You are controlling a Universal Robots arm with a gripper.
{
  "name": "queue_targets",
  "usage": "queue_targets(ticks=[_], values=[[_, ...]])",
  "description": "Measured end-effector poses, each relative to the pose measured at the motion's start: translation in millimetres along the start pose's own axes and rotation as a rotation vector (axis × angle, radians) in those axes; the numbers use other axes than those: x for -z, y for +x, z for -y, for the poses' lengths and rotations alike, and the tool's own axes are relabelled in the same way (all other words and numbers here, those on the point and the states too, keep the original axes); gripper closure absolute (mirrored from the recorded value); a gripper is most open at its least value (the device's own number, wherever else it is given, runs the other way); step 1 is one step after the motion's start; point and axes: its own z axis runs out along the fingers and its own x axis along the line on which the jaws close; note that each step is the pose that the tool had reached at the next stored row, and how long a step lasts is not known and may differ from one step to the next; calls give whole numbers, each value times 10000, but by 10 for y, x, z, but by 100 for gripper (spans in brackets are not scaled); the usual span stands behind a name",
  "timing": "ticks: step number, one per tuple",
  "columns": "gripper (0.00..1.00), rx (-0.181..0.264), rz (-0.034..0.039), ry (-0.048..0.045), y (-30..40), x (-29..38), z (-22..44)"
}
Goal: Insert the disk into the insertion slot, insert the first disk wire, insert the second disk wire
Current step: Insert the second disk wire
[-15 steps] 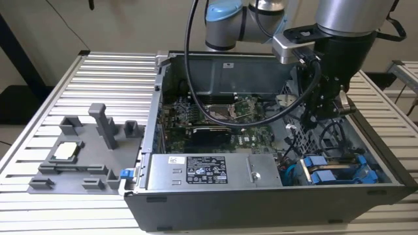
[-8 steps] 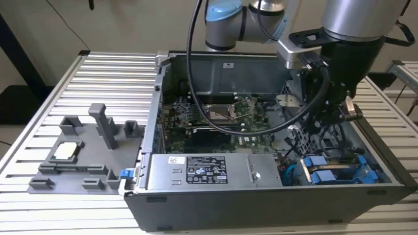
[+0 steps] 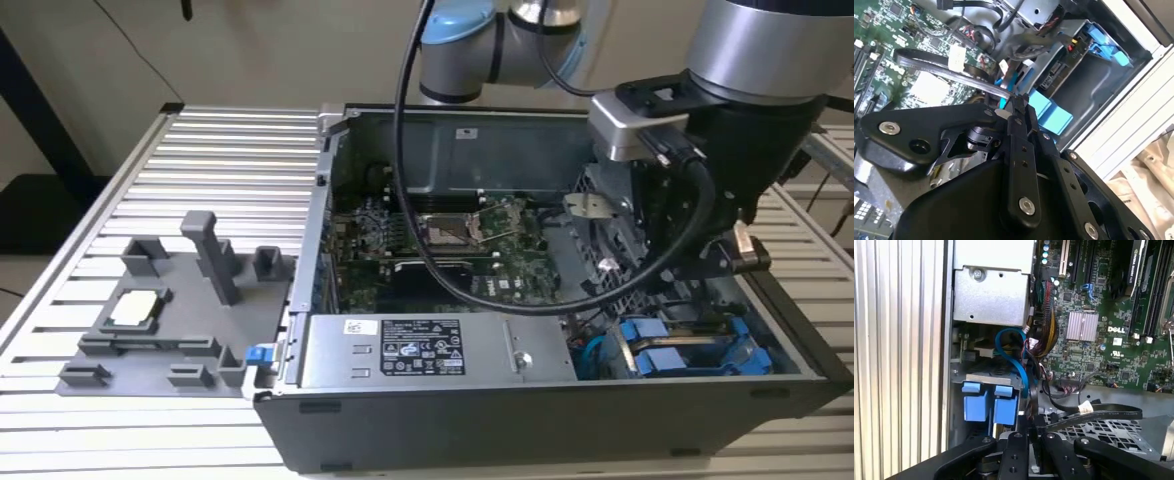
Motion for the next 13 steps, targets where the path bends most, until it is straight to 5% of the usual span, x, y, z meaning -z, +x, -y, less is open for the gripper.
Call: queue_targets(ticks=[7,13], values=[[84,8,34,-174,159,-19,87],[84,-1,215,-214,187,-30,175]])
